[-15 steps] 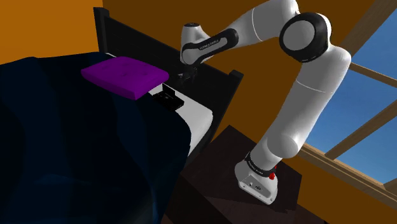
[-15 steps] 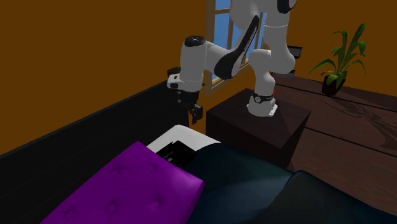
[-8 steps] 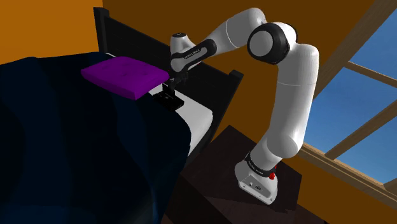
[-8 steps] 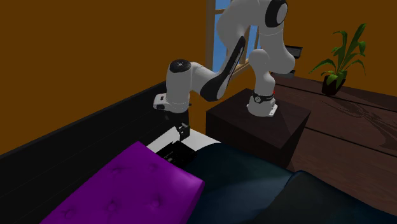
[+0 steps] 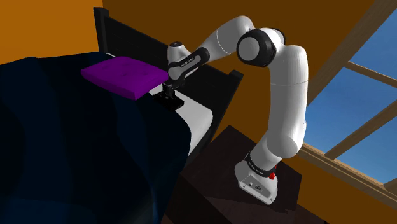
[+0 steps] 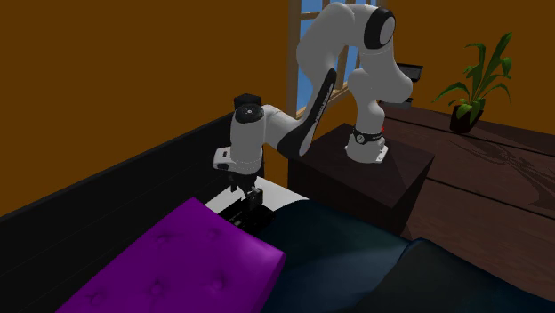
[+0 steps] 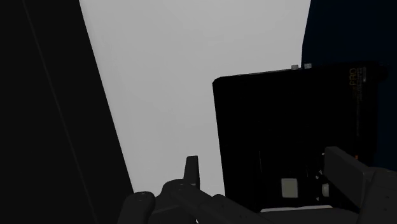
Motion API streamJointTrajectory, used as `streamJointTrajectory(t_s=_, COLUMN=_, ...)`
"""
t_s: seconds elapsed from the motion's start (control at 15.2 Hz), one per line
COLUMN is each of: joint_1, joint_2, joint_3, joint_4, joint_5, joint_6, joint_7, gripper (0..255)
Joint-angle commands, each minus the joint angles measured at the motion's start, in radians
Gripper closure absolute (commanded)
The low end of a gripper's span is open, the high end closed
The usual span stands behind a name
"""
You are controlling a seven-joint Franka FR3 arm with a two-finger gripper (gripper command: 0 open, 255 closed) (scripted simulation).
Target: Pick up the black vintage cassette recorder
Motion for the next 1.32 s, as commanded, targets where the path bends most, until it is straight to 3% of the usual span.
streamJointTrajectory(t_s=0.0, joint_1=-0.001, joint_2=0.016, joint_3=0.0, joint_4=0.002, joint_5=-0.001, joint_6=0.014, joint_7=0.003, gripper=0)
streamJointTrajectory(t_s=0.07, joint_1=-0.001, joint_2=0.016, joint_3=0.0, joint_4=0.002, joint_5=-0.001, joint_6=0.014, joint_7=0.002, gripper=0)
streamJointTrajectory(t_s=0.13, joint_1=-0.002, joint_2=0.017, joint_3=0.0, joint_4=0.005, joint_5=0.0, joint_6=0.012, joint_7=0.001, gripper=255)
streamJointTrajectory(t_s=0.73, joint_1=-0.001, joint_2=0.017, joint_3=0.0, joint_4=0.003, joint_5=-0.001, joint_6=0.014, joint_7=0.002, gripper=255)
streamJointTrajectory(t_s=1.25, joint_1=0.0, joint_2=-0.058, joint_3=0.001, joint_4=0.005, joint_5=0.005, joint_6=-0.061, joint_7=-0.015, gripper=255)
